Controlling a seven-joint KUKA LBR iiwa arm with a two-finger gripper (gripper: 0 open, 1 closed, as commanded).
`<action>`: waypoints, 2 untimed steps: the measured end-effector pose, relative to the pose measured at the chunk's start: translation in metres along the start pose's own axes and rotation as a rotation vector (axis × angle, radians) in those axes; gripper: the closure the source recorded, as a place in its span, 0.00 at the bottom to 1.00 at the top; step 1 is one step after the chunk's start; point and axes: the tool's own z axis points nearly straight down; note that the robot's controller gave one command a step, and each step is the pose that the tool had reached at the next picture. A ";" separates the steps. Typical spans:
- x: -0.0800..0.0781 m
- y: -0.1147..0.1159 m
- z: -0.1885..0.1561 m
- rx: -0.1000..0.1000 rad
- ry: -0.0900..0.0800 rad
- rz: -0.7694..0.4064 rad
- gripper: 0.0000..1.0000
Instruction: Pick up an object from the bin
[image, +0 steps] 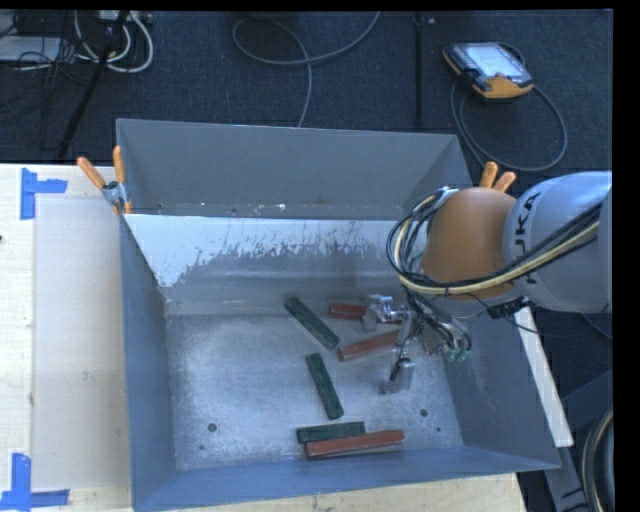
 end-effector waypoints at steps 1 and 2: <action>0.000 0.000 0.000 0.000 -0.001 -0.002 1.00; 0.000 0.000 0.000 0.000 0.000 -0.002 1.00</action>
Offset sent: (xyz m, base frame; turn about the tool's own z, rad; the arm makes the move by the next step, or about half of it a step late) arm 0.0000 0.0000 0.0000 0.0000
